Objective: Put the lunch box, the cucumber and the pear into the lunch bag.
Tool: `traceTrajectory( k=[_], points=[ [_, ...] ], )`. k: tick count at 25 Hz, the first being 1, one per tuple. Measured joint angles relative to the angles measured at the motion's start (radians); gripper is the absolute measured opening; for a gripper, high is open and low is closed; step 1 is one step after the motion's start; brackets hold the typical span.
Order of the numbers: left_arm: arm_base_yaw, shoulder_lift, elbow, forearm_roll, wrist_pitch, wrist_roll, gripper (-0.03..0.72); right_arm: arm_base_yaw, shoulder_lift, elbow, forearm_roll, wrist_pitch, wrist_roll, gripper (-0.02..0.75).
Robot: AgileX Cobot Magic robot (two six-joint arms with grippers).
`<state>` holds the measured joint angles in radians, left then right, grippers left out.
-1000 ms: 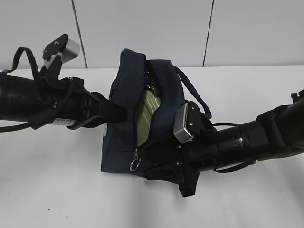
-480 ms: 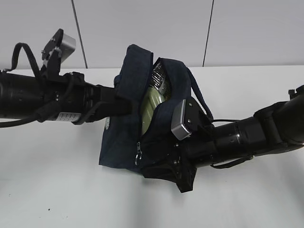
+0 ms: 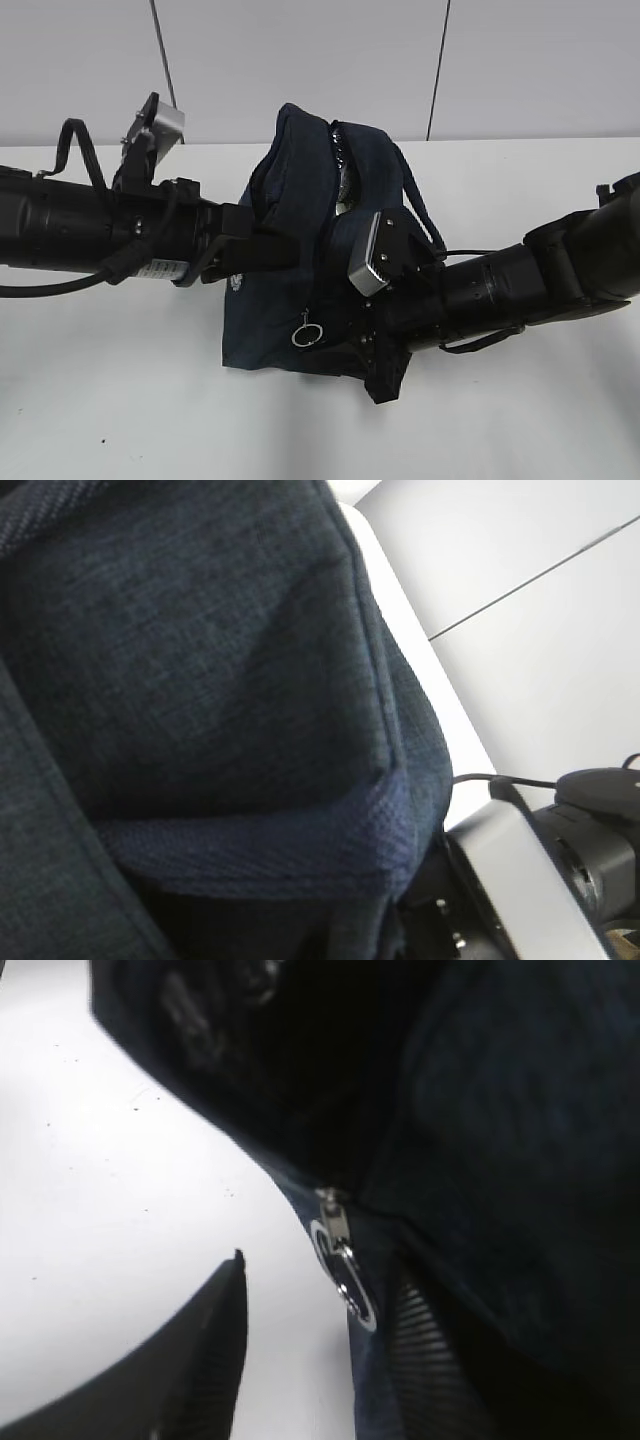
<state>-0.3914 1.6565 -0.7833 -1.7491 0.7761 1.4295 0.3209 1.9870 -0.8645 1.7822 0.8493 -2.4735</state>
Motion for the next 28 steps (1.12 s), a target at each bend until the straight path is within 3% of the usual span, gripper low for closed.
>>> traceTrajectory(
  k=[11,22,28],
  points=[
    [0.001,0.0,0.0,0.0,0.019,0.0,-0.016,0.0,0.0,0.0,0.002,-0.004,0.03,0.009],
    [0.0,0.0,-0.001,0.0,-0.059,0.0,-0.008,0.0,-0.026,-0.004,-0.147,0.045,0.251,0.006],
    [0.0,-0.001,-0.001,0.0,-0.102,0.0,0.088,0.0,-0.103,-0.004,-0.218,0.054,0.345,0.006]
  ],
)
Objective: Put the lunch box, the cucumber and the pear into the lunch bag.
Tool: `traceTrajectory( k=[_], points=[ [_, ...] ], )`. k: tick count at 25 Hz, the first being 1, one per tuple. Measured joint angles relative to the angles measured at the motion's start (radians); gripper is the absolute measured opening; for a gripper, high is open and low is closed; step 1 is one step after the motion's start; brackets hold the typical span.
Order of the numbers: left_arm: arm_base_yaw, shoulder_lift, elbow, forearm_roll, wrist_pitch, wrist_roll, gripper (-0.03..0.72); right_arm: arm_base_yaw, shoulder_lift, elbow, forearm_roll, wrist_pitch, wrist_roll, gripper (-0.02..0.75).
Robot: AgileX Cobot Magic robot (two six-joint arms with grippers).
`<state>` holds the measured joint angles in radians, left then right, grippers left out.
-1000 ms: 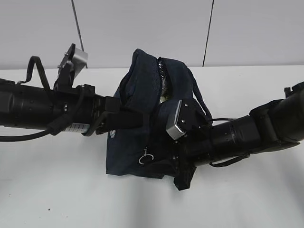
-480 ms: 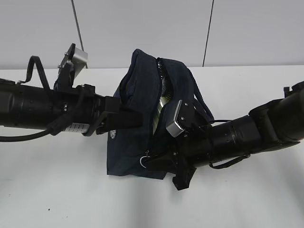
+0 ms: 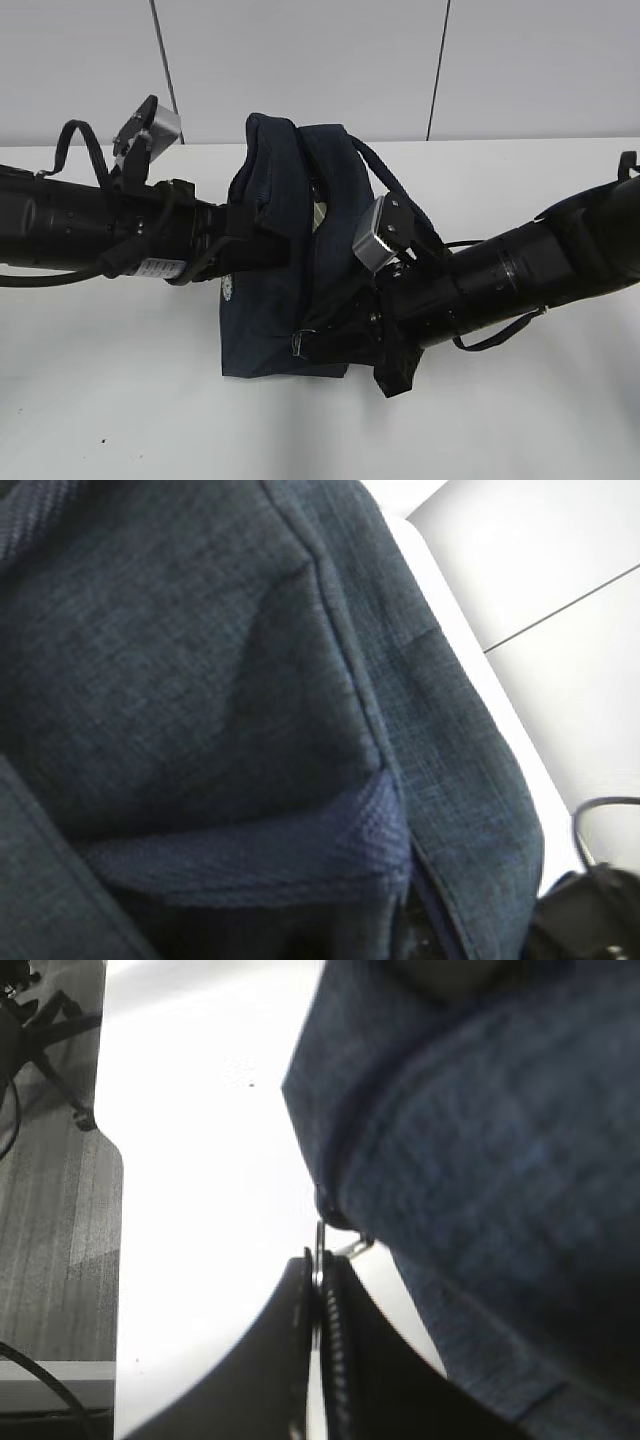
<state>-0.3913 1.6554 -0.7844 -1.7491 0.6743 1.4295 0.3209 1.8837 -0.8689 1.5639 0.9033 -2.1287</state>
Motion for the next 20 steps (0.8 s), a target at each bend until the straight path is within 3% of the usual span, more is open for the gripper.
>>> traceTrajectory(
  k=[8,20],
  points=[
    [0.053,-0.045,0.0,0.053,0.002,0.0,0.393,0.0,-0.091,0.0,-0.019,-0.002,0.033,0.006],
    [0.069,-0.101,0.0,0.276,0.101,0.0,0.426,0.0,-0.177,-0.025,0.069,-0.008,0.033,0.006]
  ],
)
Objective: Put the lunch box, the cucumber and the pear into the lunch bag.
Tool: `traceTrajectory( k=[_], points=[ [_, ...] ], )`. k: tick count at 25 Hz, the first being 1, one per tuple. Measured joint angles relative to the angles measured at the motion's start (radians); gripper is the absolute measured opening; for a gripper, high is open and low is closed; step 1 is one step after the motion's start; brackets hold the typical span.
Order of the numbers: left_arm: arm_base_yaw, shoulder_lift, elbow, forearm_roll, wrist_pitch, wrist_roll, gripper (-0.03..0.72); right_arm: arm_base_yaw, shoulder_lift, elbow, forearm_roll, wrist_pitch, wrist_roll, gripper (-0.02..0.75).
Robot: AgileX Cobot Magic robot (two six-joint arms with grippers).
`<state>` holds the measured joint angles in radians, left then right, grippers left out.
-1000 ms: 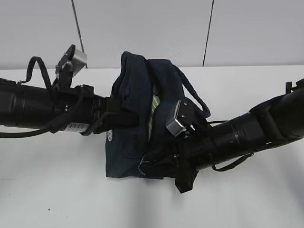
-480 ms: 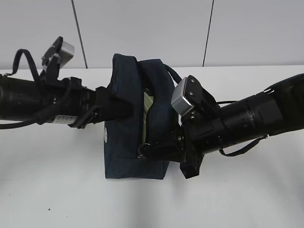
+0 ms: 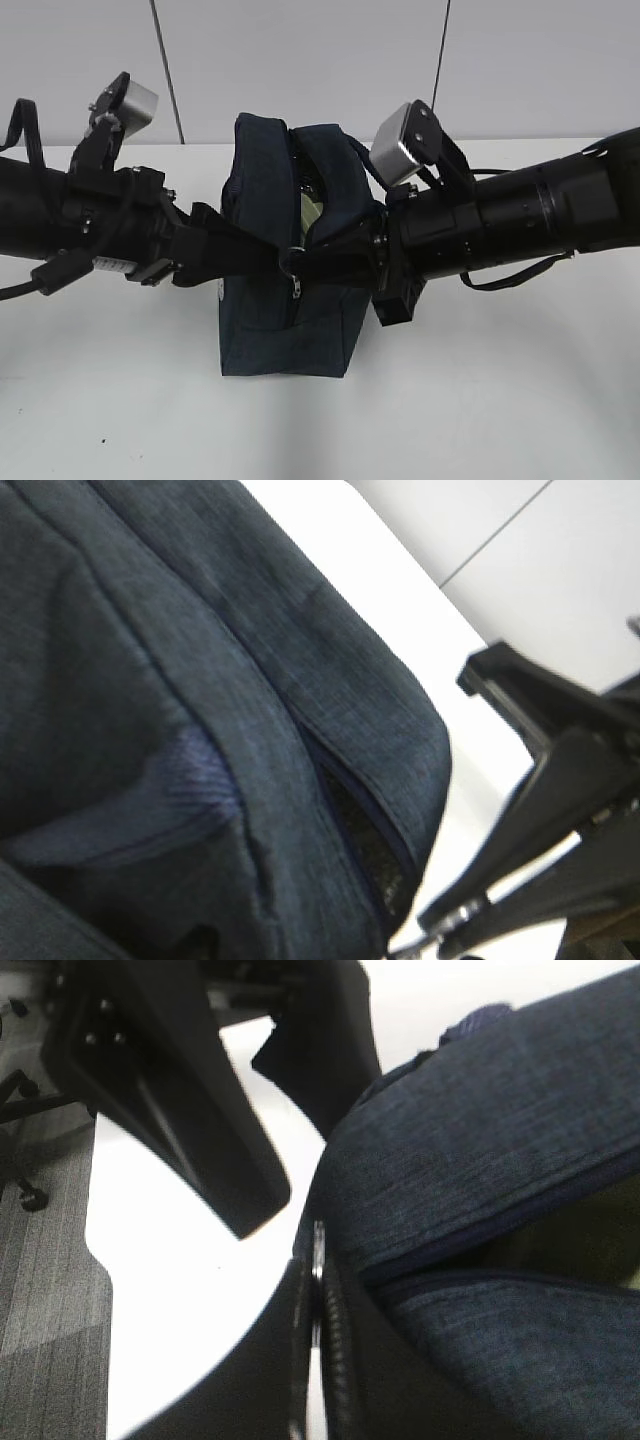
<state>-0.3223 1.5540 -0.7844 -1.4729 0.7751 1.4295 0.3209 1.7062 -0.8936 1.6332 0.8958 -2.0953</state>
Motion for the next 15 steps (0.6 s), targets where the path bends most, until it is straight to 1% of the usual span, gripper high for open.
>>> traceTrajectory(
  k=[7,10,15],
  points=[
    [-0.007,0.0,0.0,0.009,0.016,0.0,0.426,0.0,-0.01,-0.056,0.034,0.0,0.0,0.006],
    [-0.027,0.0,0.0,0.009,0.004,0.0,0.428,0.0,-0.01,-0.073,0.05,0.0,0.0,0.006],
    [-0.076,0.0,0.0,0.026,-0.069,0.0,0.423,0.0,-0.01,-0.082,0.082,-0.006,-0.003,0.006]
  ],
)
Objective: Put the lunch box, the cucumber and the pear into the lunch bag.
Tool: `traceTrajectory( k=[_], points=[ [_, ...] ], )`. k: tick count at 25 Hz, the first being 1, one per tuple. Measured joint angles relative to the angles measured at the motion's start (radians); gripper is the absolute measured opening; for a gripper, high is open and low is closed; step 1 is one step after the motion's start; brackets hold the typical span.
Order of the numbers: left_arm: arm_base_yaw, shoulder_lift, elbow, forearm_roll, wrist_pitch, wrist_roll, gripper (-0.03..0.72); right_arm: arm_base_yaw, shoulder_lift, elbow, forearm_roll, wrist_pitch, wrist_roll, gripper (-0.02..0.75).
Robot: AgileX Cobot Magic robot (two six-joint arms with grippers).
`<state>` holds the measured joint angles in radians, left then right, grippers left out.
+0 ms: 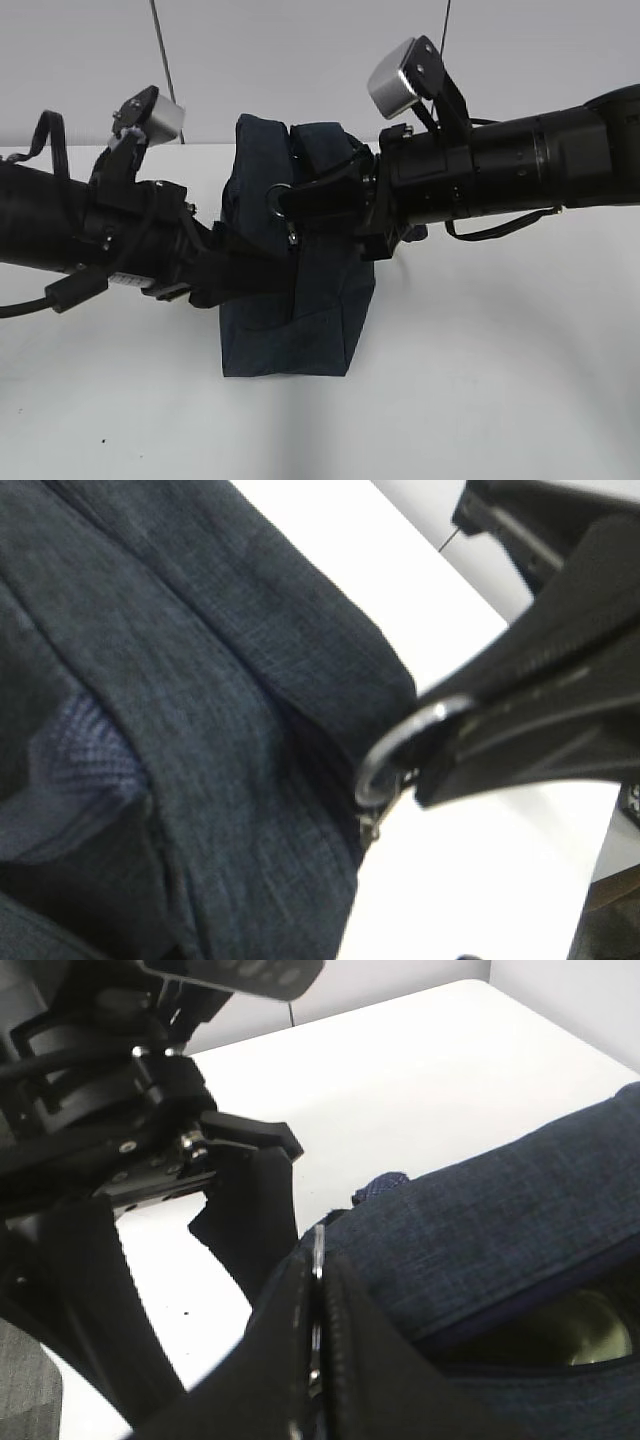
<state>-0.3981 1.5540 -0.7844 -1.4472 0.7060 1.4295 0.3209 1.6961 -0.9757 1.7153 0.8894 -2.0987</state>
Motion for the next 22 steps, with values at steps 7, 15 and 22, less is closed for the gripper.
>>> traceTrajectory(
  k=[7,15,22],
  points=[
    [-0.011,0.0,0.0,0.023,-0.075,-0.001,0.213,0.0,0.0,-0.026,0.026,-0.041,-0.01,0.006],
    [-0.011,0.0,0.0,0.046,-0.087,-0.007,-0.007,0.0,0.0,-0.08,0.034,-0.121,-0.012,0.006],
    [-0.011,0.0,0.0,0.136,-0.058,-0.103,-0.008,0.0,0.014,-0.132,0.04,-0.175,-0.023,0.006]
  ],
)
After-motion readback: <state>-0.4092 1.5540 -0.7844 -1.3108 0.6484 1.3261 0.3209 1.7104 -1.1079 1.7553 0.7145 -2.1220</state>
